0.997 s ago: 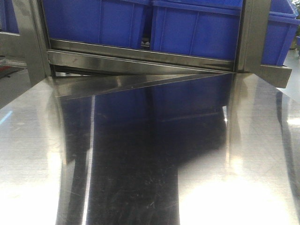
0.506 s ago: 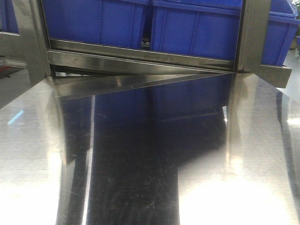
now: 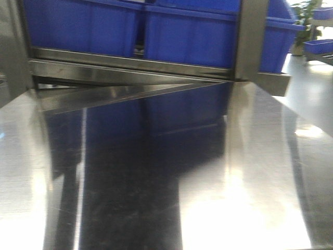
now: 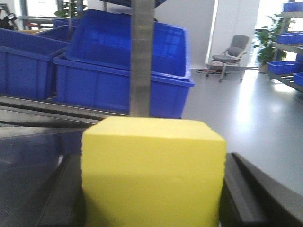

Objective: Place yellow foam block on left shelf second layer
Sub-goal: 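Drive the base to the shelf of blue bins holding the cube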

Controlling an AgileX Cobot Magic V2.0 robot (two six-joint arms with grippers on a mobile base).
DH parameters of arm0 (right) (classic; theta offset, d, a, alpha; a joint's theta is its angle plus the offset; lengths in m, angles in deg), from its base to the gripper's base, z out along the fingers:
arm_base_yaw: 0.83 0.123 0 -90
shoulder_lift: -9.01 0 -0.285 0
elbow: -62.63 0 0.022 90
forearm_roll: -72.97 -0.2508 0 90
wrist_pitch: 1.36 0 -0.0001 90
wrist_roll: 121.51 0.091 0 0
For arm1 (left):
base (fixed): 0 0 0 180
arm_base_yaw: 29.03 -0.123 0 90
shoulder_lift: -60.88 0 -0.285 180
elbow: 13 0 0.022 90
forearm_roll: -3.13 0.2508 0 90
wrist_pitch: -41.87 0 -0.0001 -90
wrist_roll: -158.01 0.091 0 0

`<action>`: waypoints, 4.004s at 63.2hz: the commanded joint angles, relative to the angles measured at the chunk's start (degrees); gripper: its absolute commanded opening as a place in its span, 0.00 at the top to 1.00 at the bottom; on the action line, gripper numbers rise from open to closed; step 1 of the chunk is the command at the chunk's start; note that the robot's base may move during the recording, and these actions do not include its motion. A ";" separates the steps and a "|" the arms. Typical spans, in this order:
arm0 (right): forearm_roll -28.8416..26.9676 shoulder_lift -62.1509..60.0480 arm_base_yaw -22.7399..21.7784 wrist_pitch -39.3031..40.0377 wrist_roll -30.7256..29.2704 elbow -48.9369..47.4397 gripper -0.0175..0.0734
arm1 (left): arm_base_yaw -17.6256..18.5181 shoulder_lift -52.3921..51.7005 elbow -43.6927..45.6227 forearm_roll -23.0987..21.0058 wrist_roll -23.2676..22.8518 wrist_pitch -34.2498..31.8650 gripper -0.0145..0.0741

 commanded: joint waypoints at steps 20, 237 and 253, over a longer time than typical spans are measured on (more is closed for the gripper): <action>0.83 0.35 -0.08 4.72 -0.66 -1.59 0.47 | 0.31 0.33 -1.48 -0.42 -0.22 -5.01 0.68; 0.83 0.37 -0.08 4.77 -0.66 -1.59 0.47 | 0.31 0.41 -1.48 -0.42 -0.22 -5.04 0.68; 0.83 0.37 -0.08 4.77 -0.66 -1.59 0.47 | 0.31 0.41 -1.48 -0.42 -0.22 -5.04 0.68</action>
